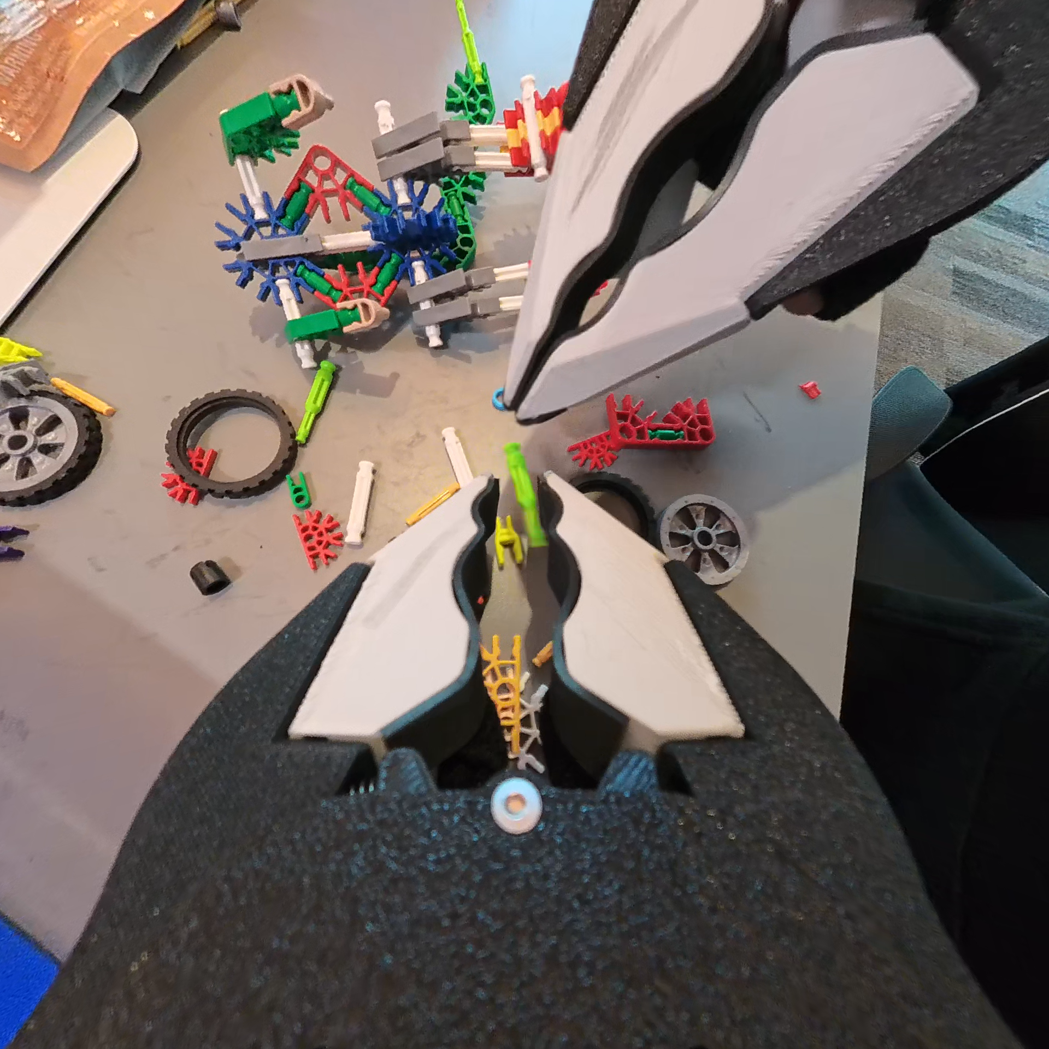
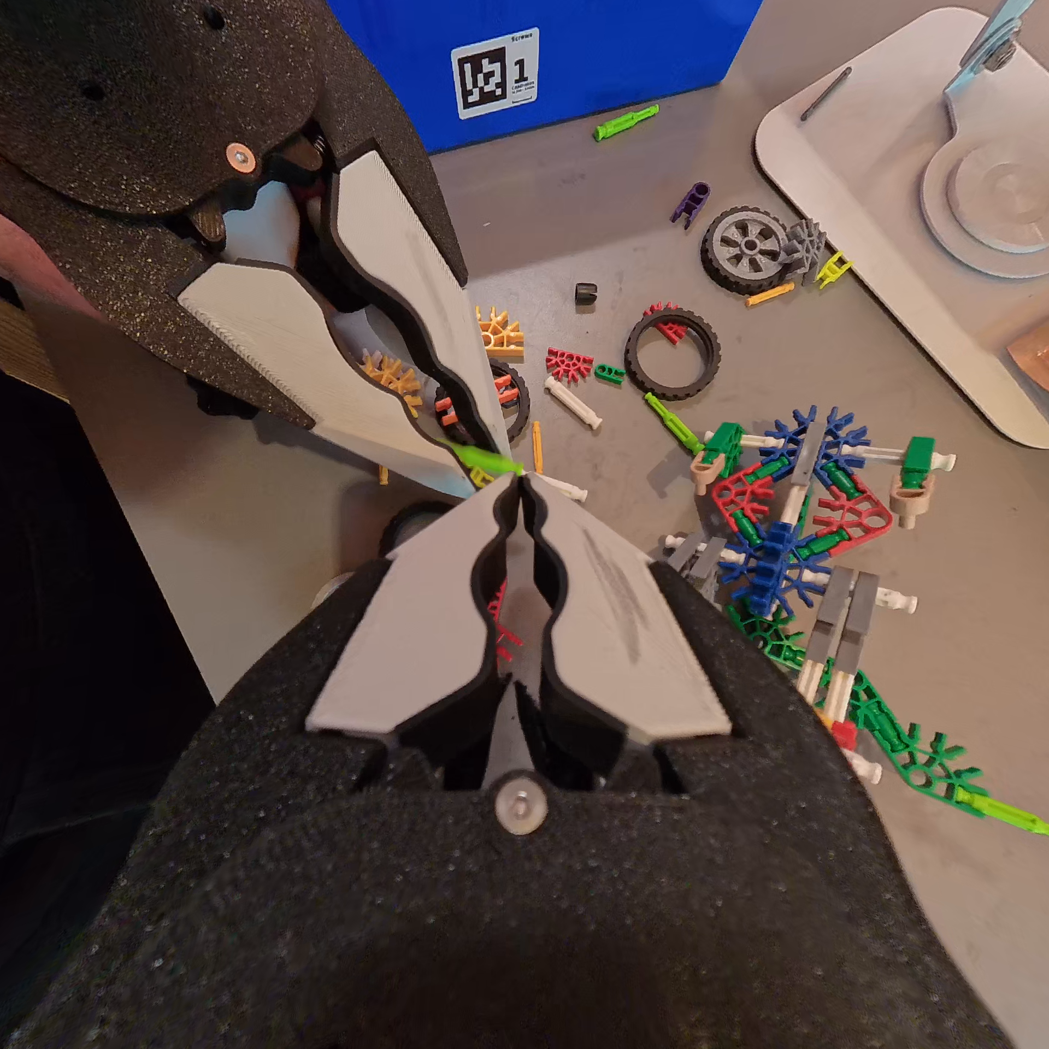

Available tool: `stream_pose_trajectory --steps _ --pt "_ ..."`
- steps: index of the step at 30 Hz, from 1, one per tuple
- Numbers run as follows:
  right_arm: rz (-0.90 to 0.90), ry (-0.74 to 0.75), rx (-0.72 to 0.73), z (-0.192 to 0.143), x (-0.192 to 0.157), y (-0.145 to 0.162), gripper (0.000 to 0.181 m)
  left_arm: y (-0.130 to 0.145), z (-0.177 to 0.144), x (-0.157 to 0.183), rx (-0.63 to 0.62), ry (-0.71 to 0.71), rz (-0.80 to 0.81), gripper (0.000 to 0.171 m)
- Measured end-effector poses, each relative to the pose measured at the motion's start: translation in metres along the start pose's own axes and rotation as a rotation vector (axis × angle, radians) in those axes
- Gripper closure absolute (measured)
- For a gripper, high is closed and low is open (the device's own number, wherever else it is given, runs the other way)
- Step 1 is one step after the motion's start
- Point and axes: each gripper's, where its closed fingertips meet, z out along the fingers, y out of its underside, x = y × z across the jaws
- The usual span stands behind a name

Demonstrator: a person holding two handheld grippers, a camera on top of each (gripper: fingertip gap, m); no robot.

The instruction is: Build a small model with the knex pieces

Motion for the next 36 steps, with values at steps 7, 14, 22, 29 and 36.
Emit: stream_pose_trajectory --steps 7,14,22,29,36 --pt "0.024 0.003 -0.008 -0.002 0.0 0.006 0.181 0.002 -0.001 0.001 -0.004 0.001 -0.002 0.16" --pt "0.142 0.048 -0.024 -0.016 0.013 0.031 0.175 0.014 -0.002 -0.003 -0.045 -0.001 -0.032 0.158" --pt "0.162 0.075 -0.079 -0.012 0.017 0.05 0.168 0.009 0.011 0.001 -0.075 0.013 0.008 0.156" --pt "0.171 0.079 -0.065 -0.013 0.018 0.049 0.169 0.006 0.035 -0.005 -0.188 0.006 0.027 0.159" --pt "0.193 0.088 -0.053 -0.019 0.023 0.054 0.169 0.004 0.039 -0.004 -0.197 0.023 0.051 0.168"
